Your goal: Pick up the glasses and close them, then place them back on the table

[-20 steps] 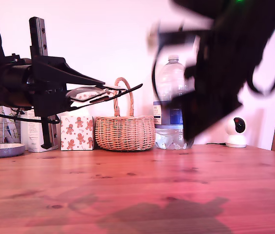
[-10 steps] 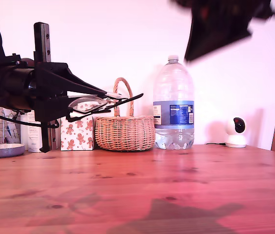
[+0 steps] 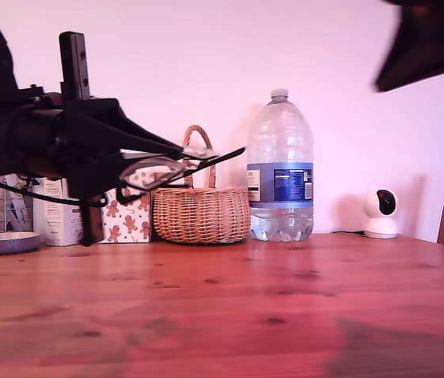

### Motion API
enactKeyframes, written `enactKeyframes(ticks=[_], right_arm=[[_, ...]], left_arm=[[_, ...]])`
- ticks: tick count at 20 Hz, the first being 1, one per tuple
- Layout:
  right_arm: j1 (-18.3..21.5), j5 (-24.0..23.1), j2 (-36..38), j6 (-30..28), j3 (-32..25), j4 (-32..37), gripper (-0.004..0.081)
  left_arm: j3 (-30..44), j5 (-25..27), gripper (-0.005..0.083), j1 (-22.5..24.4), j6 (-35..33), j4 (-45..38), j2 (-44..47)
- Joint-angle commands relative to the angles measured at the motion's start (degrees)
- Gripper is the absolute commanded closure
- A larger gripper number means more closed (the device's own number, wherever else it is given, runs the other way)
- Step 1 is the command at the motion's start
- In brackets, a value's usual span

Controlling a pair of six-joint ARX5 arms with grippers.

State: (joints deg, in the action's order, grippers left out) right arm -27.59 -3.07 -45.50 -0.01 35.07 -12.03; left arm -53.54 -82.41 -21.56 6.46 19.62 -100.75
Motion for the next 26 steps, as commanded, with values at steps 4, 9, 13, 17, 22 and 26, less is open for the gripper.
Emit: enactKeyframes(ticks=[4, 9, 13, 17, 22, 26], right_arm=[[6.0, 2.0, 10.2, 1.0, -5.4, -2.8, 0.0780], [7.4, 3.2, 19.3, 4.7, -8.0, -6.5, 0.0780], [7.4, 3.6, 22.6, 4.5, -8.0, -7.6, 0.0780], [7.4, 4.7, 23.0, 4.5, -8.0, -8.0, 0.0780], [7.4, 5.6, 23.0, 4.5, -8.0, -8.0, 0.0780], [7.4, 6.1, 23.0, 4.5, -8.0, -7.8, 0.0780]], left_arm=[[-0.3, 0.9, 0.0795, -2.0, -1.0, -2.1, -0.4], [-0.5, 4.7, 0.0795, -4.6, -0.9, -4.9, -0.5], [-1.6, 8.7, 0.0795, -6.1, -1.0, -4.9, -0.6], [-3.0, 13.3, 0.0795, -6.8, -1.0, -4.4, -0.6], [-3.7, 17.6, 0.0795, -6.8, -1.0, -3.7, -1.0], [-4.0, 21.1, 0.0795, -6.9, -2.4, -1.9, -1.7]])
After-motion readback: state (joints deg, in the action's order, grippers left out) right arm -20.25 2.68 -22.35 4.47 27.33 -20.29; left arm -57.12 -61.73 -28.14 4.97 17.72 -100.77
